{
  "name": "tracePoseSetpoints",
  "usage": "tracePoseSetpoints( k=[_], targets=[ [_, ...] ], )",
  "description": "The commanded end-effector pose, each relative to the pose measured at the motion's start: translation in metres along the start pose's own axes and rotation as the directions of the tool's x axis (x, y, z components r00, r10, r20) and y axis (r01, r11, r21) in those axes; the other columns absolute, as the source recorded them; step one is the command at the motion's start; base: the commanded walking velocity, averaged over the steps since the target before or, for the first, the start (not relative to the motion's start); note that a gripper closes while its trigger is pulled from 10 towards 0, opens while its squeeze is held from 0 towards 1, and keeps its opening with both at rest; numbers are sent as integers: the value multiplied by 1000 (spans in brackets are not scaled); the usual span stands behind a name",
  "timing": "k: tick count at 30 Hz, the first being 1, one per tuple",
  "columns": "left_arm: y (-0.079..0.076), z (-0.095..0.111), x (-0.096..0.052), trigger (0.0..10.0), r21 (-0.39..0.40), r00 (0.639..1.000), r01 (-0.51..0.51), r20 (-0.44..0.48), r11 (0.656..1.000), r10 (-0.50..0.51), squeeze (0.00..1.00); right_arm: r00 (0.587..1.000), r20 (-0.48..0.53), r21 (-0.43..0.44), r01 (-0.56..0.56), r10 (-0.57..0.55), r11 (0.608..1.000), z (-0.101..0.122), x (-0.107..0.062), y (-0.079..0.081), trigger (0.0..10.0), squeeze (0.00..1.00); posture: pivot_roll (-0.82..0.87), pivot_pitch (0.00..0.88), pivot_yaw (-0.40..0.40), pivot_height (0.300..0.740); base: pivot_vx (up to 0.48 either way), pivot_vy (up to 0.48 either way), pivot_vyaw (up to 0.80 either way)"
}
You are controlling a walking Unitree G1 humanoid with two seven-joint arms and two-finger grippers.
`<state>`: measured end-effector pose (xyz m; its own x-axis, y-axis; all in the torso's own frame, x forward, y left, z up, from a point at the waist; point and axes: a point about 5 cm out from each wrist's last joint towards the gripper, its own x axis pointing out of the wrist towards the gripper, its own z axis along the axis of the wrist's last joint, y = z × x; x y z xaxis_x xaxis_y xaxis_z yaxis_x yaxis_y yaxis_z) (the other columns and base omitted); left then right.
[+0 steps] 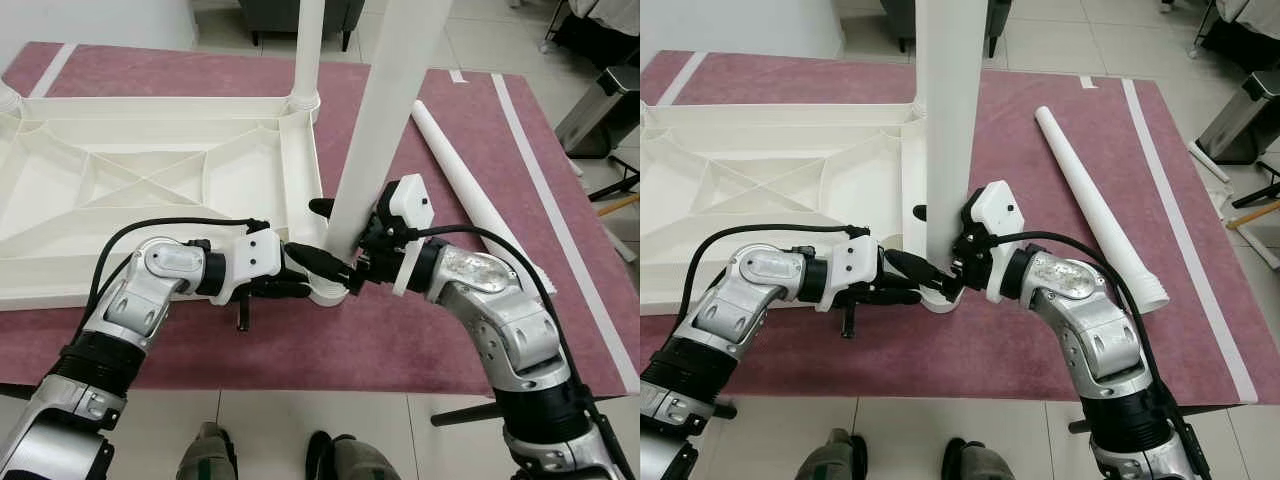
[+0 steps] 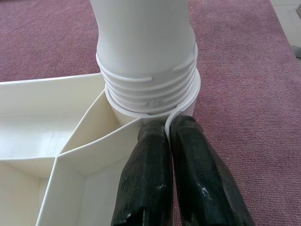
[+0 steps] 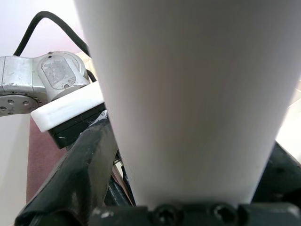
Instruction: Building children table
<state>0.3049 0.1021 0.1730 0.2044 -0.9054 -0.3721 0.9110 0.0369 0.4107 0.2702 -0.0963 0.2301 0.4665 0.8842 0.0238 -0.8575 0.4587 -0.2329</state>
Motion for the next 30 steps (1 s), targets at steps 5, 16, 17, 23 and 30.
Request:
tracePoseSetpoints(
  k=[5, 16, 17, 23, 30],
  targets=[
    [2, -5, 1, 0, -8, 990, -138, -4, 990, 138, 0, 998, -57, -8, -41, 40, 999, -11, -3, -3, 10000, 0, 75, 174, -12, 740, 0, 0, 0],
    [-1, -3, 2, 0, 4, 994, -110, 4, 994, 110, 0, 988, -102, 6, -115, 115, 993, -21, 6, -35, 10000, 0, 87, 166, -9, 740, 0, 0, 0],
    [-1, -3, 2, 0, 4, 994, -110, 4, 994, 110, 0, 988, -92, 11, -126, 127, 992, -20, 7, -38, 10000, 0, 90, 164, -12, 740, 0, 0, 0],
    [-1, -3, 2, 0, 3, 994, -111, 6, 994, 111, 0, 983, -76, 30, -164, 166, 986, -20, 9, -41, 0, 0, 90, 161, -15, 740, 0, 0, 0],
    [-2, -2, 2, 0, 0, 994, -111, 15, 994, 111, 0, 984, -98, 52, -147, 151, 988, -30, 11, -34, 0, 0, 88, 160, -18, 740, 0, 0, 0]
  ],
)
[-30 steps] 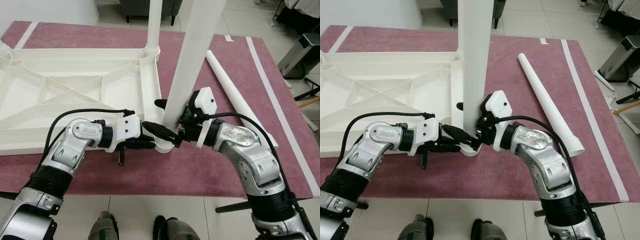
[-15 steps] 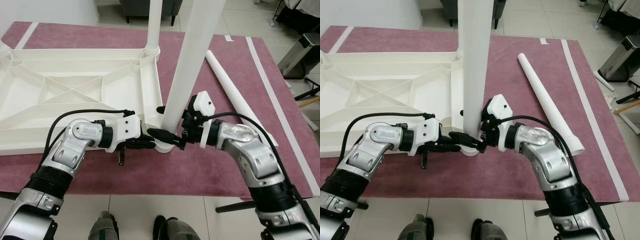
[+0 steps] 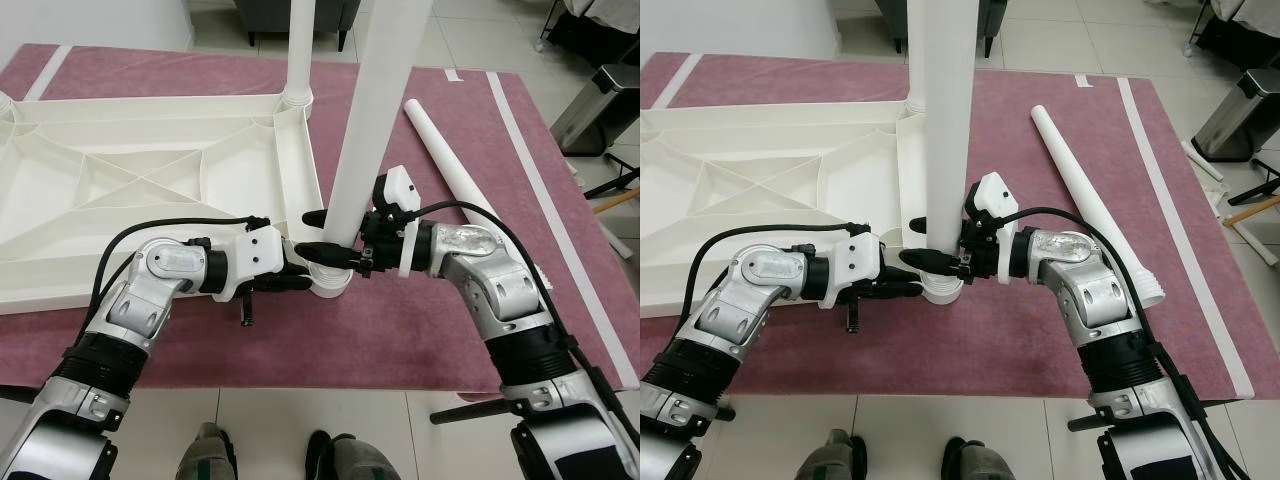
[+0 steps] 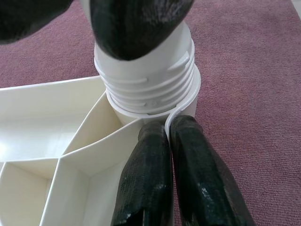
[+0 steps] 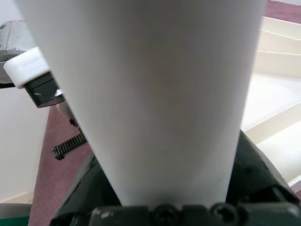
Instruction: Building children table
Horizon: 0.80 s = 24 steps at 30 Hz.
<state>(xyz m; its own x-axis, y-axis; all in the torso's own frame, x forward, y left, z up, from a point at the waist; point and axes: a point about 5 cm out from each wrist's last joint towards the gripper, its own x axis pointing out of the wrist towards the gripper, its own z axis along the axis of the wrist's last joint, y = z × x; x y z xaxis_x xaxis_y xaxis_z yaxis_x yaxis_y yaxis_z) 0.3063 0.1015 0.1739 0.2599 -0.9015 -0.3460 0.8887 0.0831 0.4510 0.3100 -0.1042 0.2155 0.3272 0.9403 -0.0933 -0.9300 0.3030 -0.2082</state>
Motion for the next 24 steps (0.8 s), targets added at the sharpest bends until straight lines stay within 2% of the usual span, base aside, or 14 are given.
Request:
tracePoseSetpoints(
  k=[1, 6, 8, 9, 10, 13, 14, 16, 17, 18, 19, 21, 22, 24],
  targets=[
    [-4, -2, 2, 0, -24, 999, -50, 18, 998, 50, 0, 999, -31, 29, 37, -36, 999, -10, 2, 1, 0, 0, 88, 160, -18, 740, 0, 0, 0],
    [-4, 0, 2, 0, -26, 998, -49, 34, 998, 50, 0, 968, -113, 49, 232, -226, 971, -29, 6, 7, 0, 0, 85, 159, -18, 740, 0, 0, 0],
    [-4, 1, 2, 0, -27, 998, -47, 40, 999, 48, 0, 923, -153, 78, 366, -352, 927, -37, 8, 10, 0, 0, 83, 159, -18, 740, 0, 0, 0],
    [-4, 2, 2, 0, -28, 998, -43, 45, 999, 44, 0, 880, -179, 84, 460, -441, 884, -40, 11, 12, 0, 0, 80, 160, -15, 740, 0, 0, 0],
    [-4, 2, 2, 0, -28, 998, -43, 45, 999, 44, 0, 880, -179, 84, 460, -441, 884, -40, 11, 12, 0, 0, 80, 160, -15, 740, 0, 0, 0],
    [-5, 3, 3, 0, -32, 998, -30, 53, 999, 31, 0, 756, -238, 115, 645, -610, 755, -45, 15, 15, 0, 0, 77, 161, -14, 740, 0, 0, 0],
    [-5, 3, 3, 0, -32, 998, -30, 53, 999, 31, 0, 756, -238, 115, 645, -610, 755, -45, 15, 15, 0, 0, 77, 161, -14, 740, 0, 0, 0],
    [-6, 4, 4, 0, -32, 998, -18, 58, 999, 20, 0, 595, -303, 186, 803, -745, 566, -51, 17, 19, 0, 0, 76, 165, -9, 740, 0, 0, 0],
    [-6, 5, 4, 0, -31, 998, -14, 59, 999, 16, 0, 542, -325, 201, 840, -775, 504, -52, 18, 21, 0, 0, 76, 165, -9, 740, 0, 0, 0],
    [-6, 5, 4, 0, -31, 998, -14, 59, 999, 16, 0, 542, -325, 201, 840, -775, 504, -52, 18, 21, 0, 0, 76, 165, -9, 740, 0, 0, 0],
    [-6, 5, 4, 0, -31, 998, -9, 60, 999, 11, 0, 528, -331, 222, 849, -782, 479, -52, 24, 27, 0, 0, 77, 167, -7, 740, 0, 0, 0],
    [-7, 5, 3, 0, -32, 998, -4, 60, 999, 6, 0, 544, -310, 236, 838, -780, 492, -49, 31, 33, 0, 0, 79, 169, -5, 740, 0, 0, 0],
    [-7, 5, 3, 0, -32, 998, -3, 59, 999, 5, 0, 577, -276, 235, 816, -769, 529, -44, 34, 33, 4392, 0, 78, 169, -6, 740, 0, 0, 0],
    [-7, 4, 3, 0, -33, 998, -4, 58, 999, 6, 0, 593, -257, 230, 804, -763, 548, -41, 36, 34, 4392, 0, 78, 169, -6, 740, 0, 0, 0]
  ],
)
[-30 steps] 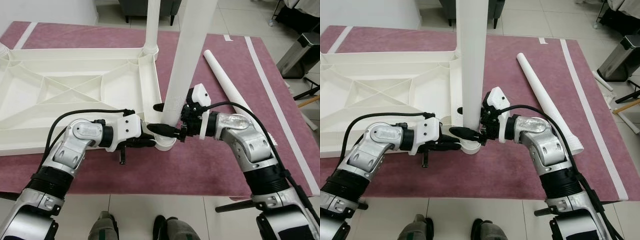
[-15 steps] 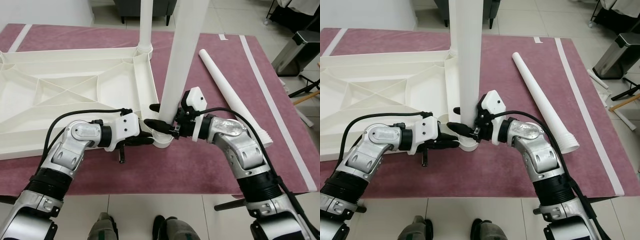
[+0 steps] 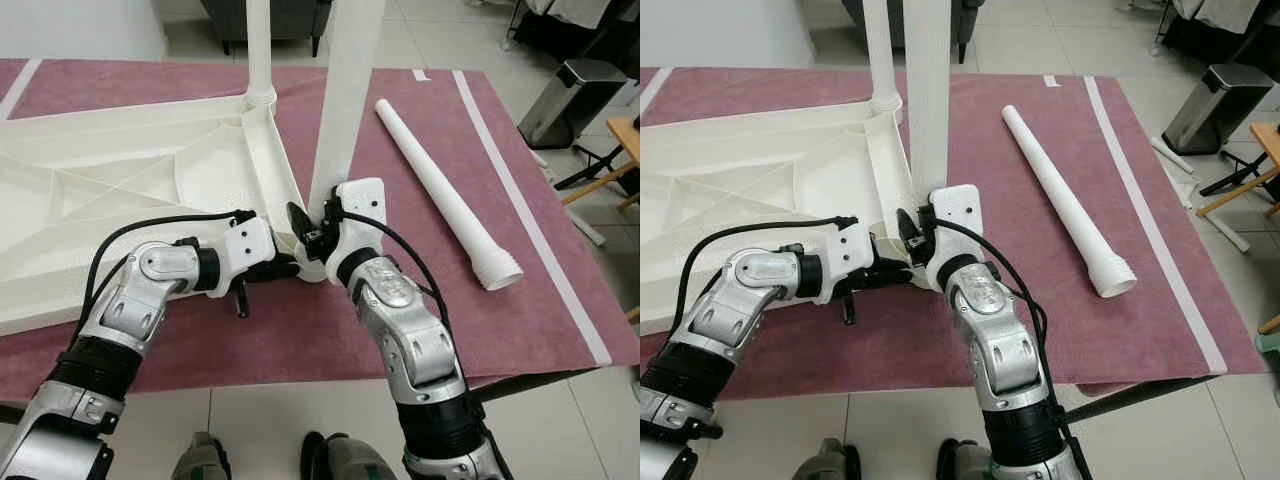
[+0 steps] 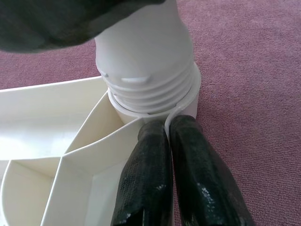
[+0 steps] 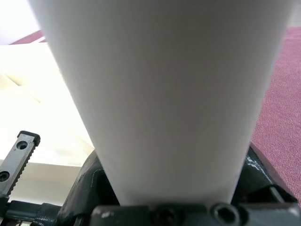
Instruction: Building children table
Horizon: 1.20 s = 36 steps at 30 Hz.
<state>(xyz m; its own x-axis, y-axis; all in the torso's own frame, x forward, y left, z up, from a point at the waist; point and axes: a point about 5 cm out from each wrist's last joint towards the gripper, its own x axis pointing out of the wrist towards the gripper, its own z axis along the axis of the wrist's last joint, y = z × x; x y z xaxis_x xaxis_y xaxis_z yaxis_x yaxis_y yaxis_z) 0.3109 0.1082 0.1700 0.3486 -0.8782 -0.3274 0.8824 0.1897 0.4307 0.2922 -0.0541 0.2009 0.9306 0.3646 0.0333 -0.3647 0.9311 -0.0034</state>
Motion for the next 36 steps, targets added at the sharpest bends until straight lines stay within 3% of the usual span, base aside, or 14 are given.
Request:
tracePoseSetpoints(
  k=[1, 5, 6, 10, 11, 16, 17, 19, 21, 23, 26, 27, 29, 36],
  targets=[
    [-11, 11, 5, 0, 28, 993, 86, 80, 996, -88, 0, 984, -166, 31, 72, -66, 997, -33, -1, -12, 10000, 0, 78, 170, -8, 740, 0, 0, 0],
    [-10, 11, 5, 0, 27, 993, 84, 78, 996, -85, 0, 988, -146, 26, 55, -51, 998, -29, -1, -12, 10000, 0, 78, 171, -9, 740, 0, 0, 0],
    [-10, 11, 5, 0, 27, 994, 81, 77, 996, -83, 0, 991, -129, 24, 36, -32, 999, -26, 0, -11, 10000, 1000, 77, 171, -10, 740, 0, 0, 0],
    [-9, 11, 4, 0, 26, 994, 76, 77, 997, -78, 0, 995, -66, 30, -67, 69, 997, -13, 2, -4, 10000, 1000, 78, 173, -11, 740, 0, 0, 0],
    [-9, 12, 4, 0, 27, 994, 75, 78, 997, -77, 0, 988, -28, 32, -151, 152, 988, -5, 2, -2, 10000, 0, 78, 175, -10, 740, 0, 0, 0],
    [-8, 13, 2, 0, 36, 994, 75, 81, 997, -78, 0, 952, 25, 14, -305, 305, 952, 6, -1, -1, 10000, 0, 77, 176, -9, 740, 0, 0, 0],
    [-8, 16, 0, 0, 52, 992, 86, 84, 995, -90, 0, 902, 30, -44, -428, 430, 902, 11, -7, -4, 10000, 0, 77, 175, -9, 740, 0, 0, 0],
    [-8, 16, 0, 0, 52, 992, 86, 84, 995, -90, 0, 902, 30, -44, -428, 430, 902, 11, -7, -4, 10000, 0, 77, 175, -9, 740, 0, 0, 0],
    [-20, 23, -7, 0, 104, 983, 156, 79, 982, -165, 0, 793, -53, -163, -607, 607, 778, 12, -16, -16, 10000, 0, 83, 177, -13, 740, 0, 0, 0],
    [-20, 23, -7, 0, 104, 983, 156, 79, 982, -165, 0, 793, -53, -163, -607, 607, 778, 12, -16, -16, 10000, 0, 83, 177, -13, 740, 0, 0, 0],
    [-43, 28, -16, 0, 144, 963, 249, 69, 958, -260, 0, 699, -146, -235, -712, 700, 662, 13, -22, -27, 10000, 0, 87, 178, -18, 740, 0, 0, 0],
    [-43, 28, -16, 0, 144, 963, 249, 69, 958, -260, 0, 699, -146, -235, -712, 700, 662, 13, -22, -27, 10000, 0, 87, 178, -18, 740, 0, 0, 0],
    [-52, 29, -20, 0, 152, 955, 279, 64, 948, -291, 0, 657, -171, -244, -750, 734, 615, 15, -23, -31, 10000, 0, 89, 178, -22, 740, 0, 0, 0],
    [-58, 31, -23, 0, 154, 949, 298, 64, 942, -310, 0, 619, -182, -237, -782, 764, 577, 17, -24, -34, 10000, 0, 94, 177, -26, 740, 0, 0, 0]
  ],
)
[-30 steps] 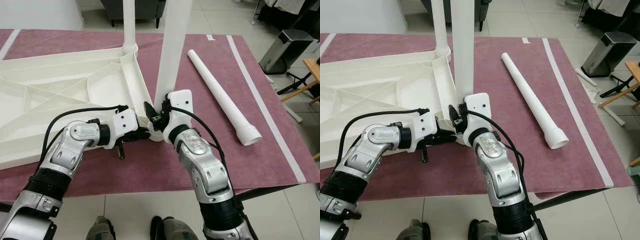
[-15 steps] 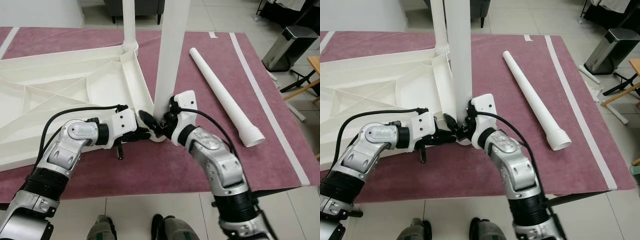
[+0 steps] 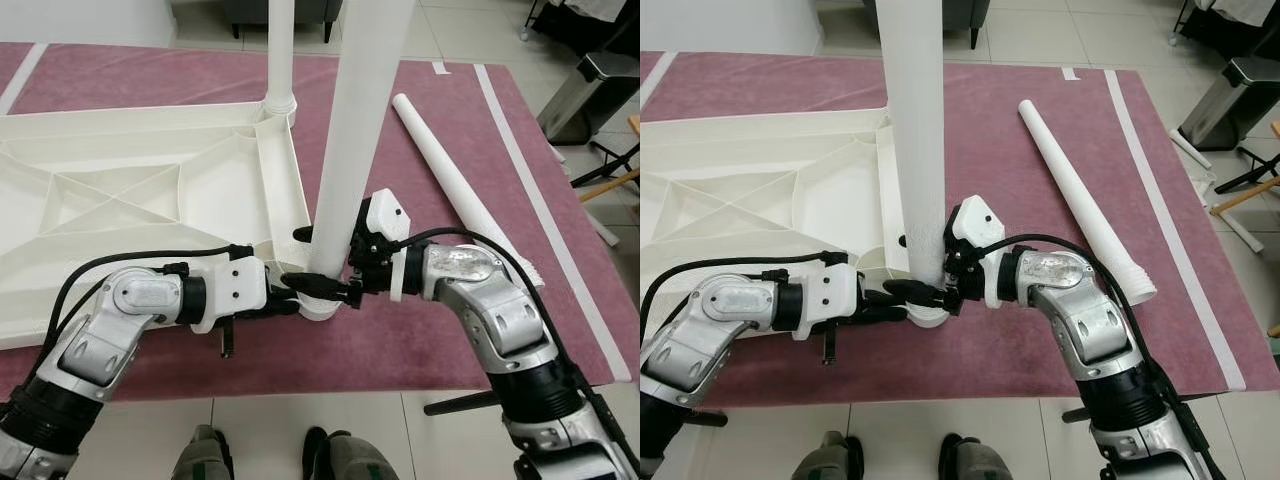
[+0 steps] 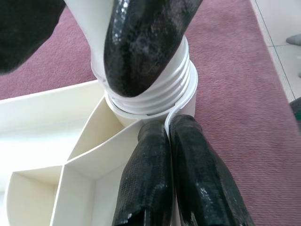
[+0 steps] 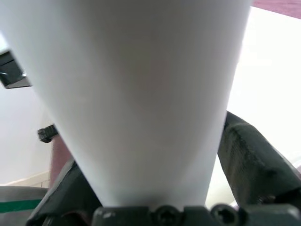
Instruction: Building children table
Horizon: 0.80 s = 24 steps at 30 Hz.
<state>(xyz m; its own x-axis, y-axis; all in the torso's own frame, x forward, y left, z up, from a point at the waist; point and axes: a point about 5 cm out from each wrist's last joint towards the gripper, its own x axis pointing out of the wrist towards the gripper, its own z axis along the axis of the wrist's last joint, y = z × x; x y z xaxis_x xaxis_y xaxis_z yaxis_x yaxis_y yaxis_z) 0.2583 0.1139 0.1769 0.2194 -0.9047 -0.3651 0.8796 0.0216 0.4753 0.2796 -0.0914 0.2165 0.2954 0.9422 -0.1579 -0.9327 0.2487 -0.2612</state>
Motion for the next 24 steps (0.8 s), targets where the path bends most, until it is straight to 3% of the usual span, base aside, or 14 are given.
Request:
tracePoseSetpoints(
  k=[1, 2, 3, 4, 9, 12, 13, 14, 15, 16, 18, 19, 22, 24],
  targets=[
    [-15, 13, 5, 0, 38, 983, 169, 67, 985, -171, 0, 1000, 0, 7, -19, 19, 1000, 0, -1, -3, 10000, 0, 95, 177, -27, 740, 0, 0, 0],
    [-15, 13, 5, 0, 38, 983, 169, 67, 985, -171, 0, 1000, 0, 7, -19, 19, 1000, 0, -1, -3, 10000, 0, 95, 177, -27, 740, 0, 0, 0],
    [-14, 13, 7, 0, 33, 985, 158, 70, 987, -160, 0, 1000, 5, 22, -22, 22, 1000, -2, 2, -2, 3294, 0, 98, 177, -27, 740, 0, 0, 0],
    [-12, 13, 8, 0, 27, 987, 139, 74, 990, -140, 0, 1000, 5, 35, -13, 13, 999, -4, 6, -1, 0, 0, 98, 179, -25, 740, 0, 0, 0],
    [-7, 13, 10, 0, 13, 992, 102, 76, 995, -103, 0, 1000, -3, 53, 9, -9, 999, -8, 10, -2, 0, 0, 97, 179, -25, 740, 0, 0, 0],
    [8, 12, 13, 0, -9, 998, 15, 66, 1000, -14, 0, 993, -31, 74, 115, -113, 991, -14, 14, -7, 0, 0, 95, 178, -20, 740, 0, 0, 0],
    [18, 11, 16, 0, -19, 998, -38, 54, 999, 39, 0, 980, -56, 79, 197, -193, 977, -18, 17, -12, 0, 0, 93, 178, -20, 740, 0, 0, 0],
    [18, 11, 16, 0, -19, 998, -38, 54, 999, 39, 0, 980, -56, 79, 197, -193, 977, -18, 17, -12, 0, 0, 93, 178, -20, 740, 0, 0, 0],
    [28, 10, 18, 0, -28, 995, -82, 45, 996, 84, 0, 956, -86, 82, 287, -280, 955, -21, 20, -18, 0, 0, 91, 177, -19, 740, 0, 0, 0],
    [28, 10, 18, 0, -28, 995, -82, 45, 996, 84, 0, 956, -86, 82, 287, -280, 955, -21, 20, -18, 0, 0, 91, 177, -19, 740, 0, 0, 0],
    [44, 7, 22, 0, -43, 988, -149, 21, 988, 150, 0, 893, -141, 86, 442, -428, 893, -28, 25, -28, 0, 0, 90, 176, -14, 740, 0, 0, 0],
    [44, 7, 22, 0, -43, 988, -149, 21, 988, 150, 0, 893, -141, 86, 442, -428, 893, -28, 25, -28, 0, 0, 90, 176, -14, 740, 0, 0, 0],
    [58, 2, 27, 0, -54, 979, -206, -15, 977, 206, 0, 803, -196, 98, 587, -562, 804, -36, 30, -34, 0, 0, 89, 175, -12, 740, 0, 0, 0],
    [60, 1, 29, 0, -57, 977, -214, -22, 975, 213, 0, 785, -205, 95, 611, -585, 786, -37, 31, -35, 0, 0, 89, 175, -12, 740, 0, 0, 0]
  ],
)
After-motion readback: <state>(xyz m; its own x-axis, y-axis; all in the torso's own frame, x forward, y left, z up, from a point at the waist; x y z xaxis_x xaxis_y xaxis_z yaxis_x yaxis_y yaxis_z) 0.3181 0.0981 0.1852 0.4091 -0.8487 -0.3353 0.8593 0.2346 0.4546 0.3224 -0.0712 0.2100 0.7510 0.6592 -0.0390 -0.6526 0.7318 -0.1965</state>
